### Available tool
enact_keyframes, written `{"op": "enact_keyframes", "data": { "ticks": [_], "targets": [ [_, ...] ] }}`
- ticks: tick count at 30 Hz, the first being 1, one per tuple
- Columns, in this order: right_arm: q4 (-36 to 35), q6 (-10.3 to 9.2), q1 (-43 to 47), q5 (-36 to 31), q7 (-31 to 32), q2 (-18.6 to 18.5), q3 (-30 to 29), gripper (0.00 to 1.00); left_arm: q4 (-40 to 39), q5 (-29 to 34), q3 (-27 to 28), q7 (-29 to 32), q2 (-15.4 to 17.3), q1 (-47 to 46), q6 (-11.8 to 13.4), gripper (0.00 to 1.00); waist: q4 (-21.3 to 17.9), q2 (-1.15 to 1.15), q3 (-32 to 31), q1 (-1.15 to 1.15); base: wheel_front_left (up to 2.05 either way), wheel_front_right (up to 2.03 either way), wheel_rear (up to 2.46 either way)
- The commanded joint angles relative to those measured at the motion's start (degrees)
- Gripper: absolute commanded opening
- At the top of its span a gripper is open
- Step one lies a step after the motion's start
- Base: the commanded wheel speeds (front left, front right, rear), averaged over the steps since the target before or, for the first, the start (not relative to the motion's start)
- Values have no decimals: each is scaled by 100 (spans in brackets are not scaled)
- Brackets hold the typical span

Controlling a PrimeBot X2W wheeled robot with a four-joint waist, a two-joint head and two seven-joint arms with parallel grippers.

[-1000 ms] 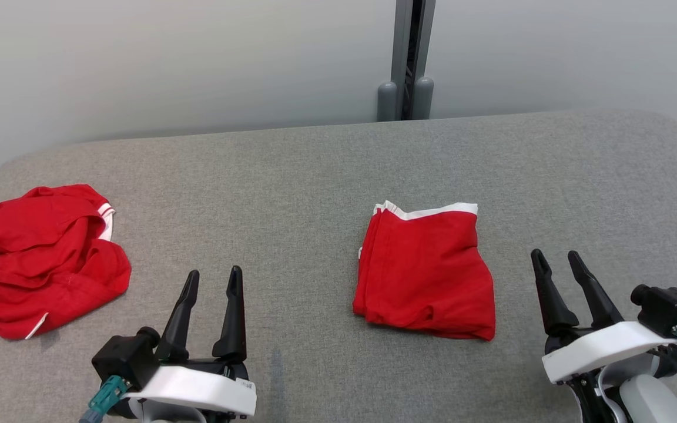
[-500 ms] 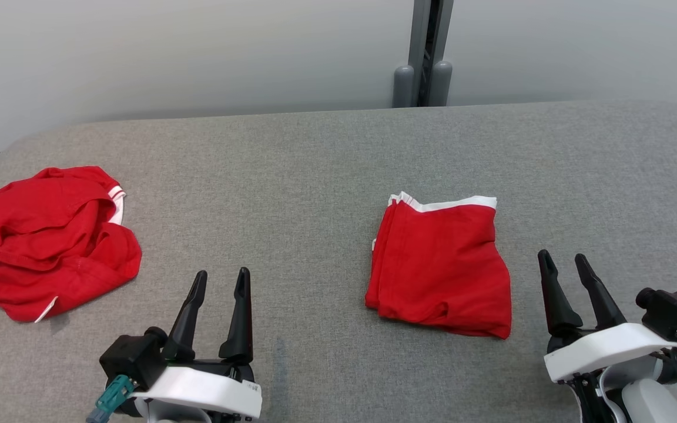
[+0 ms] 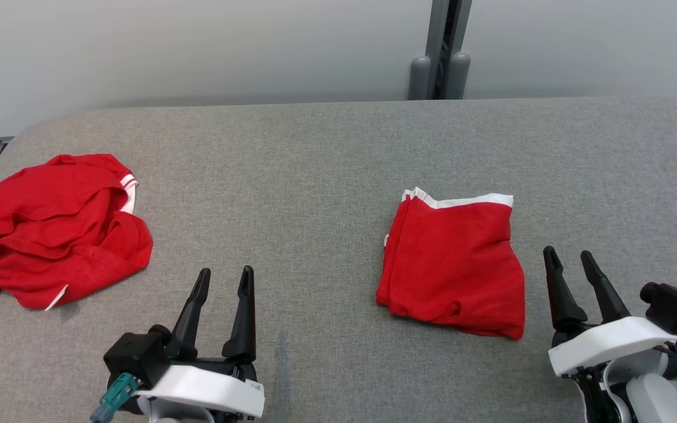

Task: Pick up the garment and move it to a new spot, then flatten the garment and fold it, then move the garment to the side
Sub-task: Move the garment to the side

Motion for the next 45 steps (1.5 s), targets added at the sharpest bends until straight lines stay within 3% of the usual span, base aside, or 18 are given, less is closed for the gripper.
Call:
{"op": "enact_keyframes", "data": {
  "ticks": [1,16,23,33,39,40,41,42,45],
  "targets": [
    [-22,-1,-5,-62,-37,-22,-15,100,11,53,5,-26,24,-75,-19,100,0,0,0,0,0,0,0],
    [-169,-2,68,-428,-137,34,-94,100,151,118,-134,-26,24,-119,20,100,-22,0,34,0,0,0,0],
    [13,-2,-107,-406,212,42,-173,100,125,125,-183,-26,24,-195,-4,100,67,0,210,0,0,0,0],
    [973,-2,-693,310,1080,51,-339,100,187,141,-294,-26,25,-392,-37,100,374,0,519,0,0,0,0],
    [1220,-1,-949,822,1353,12,-73,100,191,156,-314,-26,24,-457,-42,100,491,0,621,0,0,0,0],
    [1235,-2,-975,942,1419,11,-3,84,194,153,-317,-26,25,-463,-41,100,500,0,633,0,0,0,0],
    [1249,-2,-996,1030,1467,-19,61,29,197,156,-316,-26,25,-473,-39,100,507,0,643,0,0,0,0],
    [1266,-2,-1020,1054,1488,-76,135,0,200,159,-318,-26,24,-481,-37,100,510,0,647,0,0,0,0],
    [1315,-1,-1051,1058,1400,-155,270,0,209,165,-322,-26,23,-479,-29,100,509,0,644,0,0,0,0]
  ]
}}
